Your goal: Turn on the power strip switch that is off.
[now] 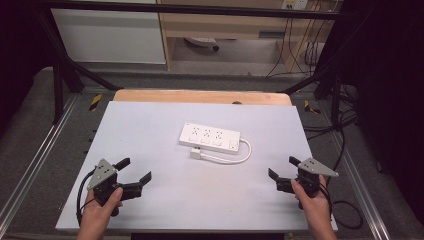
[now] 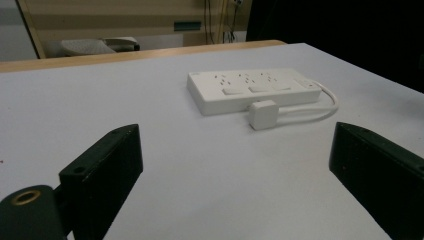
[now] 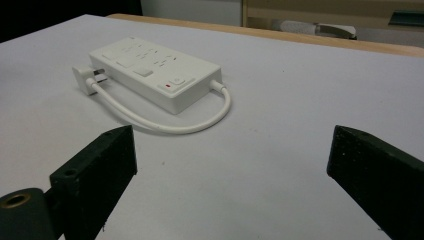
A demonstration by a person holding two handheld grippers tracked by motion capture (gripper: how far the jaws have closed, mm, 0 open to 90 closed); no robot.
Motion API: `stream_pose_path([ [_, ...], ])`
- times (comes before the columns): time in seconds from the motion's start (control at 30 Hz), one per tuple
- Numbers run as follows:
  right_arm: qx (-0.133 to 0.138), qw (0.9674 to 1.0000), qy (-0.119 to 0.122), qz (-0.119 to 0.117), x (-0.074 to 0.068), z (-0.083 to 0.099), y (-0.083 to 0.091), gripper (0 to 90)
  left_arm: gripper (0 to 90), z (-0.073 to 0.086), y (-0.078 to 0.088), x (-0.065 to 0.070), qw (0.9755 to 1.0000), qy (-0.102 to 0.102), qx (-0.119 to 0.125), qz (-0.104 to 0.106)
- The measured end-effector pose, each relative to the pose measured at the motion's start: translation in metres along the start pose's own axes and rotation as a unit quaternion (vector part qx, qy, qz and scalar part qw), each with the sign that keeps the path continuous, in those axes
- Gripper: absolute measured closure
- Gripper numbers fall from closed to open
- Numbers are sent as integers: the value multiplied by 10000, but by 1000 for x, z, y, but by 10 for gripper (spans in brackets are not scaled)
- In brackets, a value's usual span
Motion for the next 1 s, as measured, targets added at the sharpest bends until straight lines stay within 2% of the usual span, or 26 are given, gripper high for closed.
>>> stream_pose_path([
  [0.03,9,10000,-66,3,2,0,1,55,70,1,0,0,10000,-4,-43,-11],
  [0.33,-43,9999,-128,36,1,0,0,41,70,1,-2,1,10000,-66,-57,-1],
  [0.43,-20,9998,-98,176,0,-1,0,27,70,1,-3,1,9999,-81,-79,17],
  [0.47,23,9991,-209,377,-1,-3,-1,32,70,2,-4,2,9999,-83,-97,23],
  [0.5,31,9989,-257,381,-1,-3,-1,25,70,2,-4,2,9999,-84,-105,25],
  [0.6,-70,9992,-158,364,-4,-3,-2,34,70,2,-5,3,9998,-101,-134,48],
  [0.77,-218,9996,-70,190,-11,-2,-3,32,70,3,-7,4,9997,-141,-186,51],
  [0.93,-347,9993,-108,56,-17,-5,-5,50,70,4,-7,5,9996,-153,-218,60],
  [1.0,-305,9994,-138,-7,-19,-9,-4,68,69,4,-6,5,9997,-150,-208,50],
])
Point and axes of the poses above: each handheld gripper's, and its own axes: y roughly backward along the jaws, z roughly out of its underside, x roughly to its right, the point moved 1 cm from there along -y, roughly forward along the jaws, and after that the axes turned 8 degrees about -y, right-handed, at the moved point
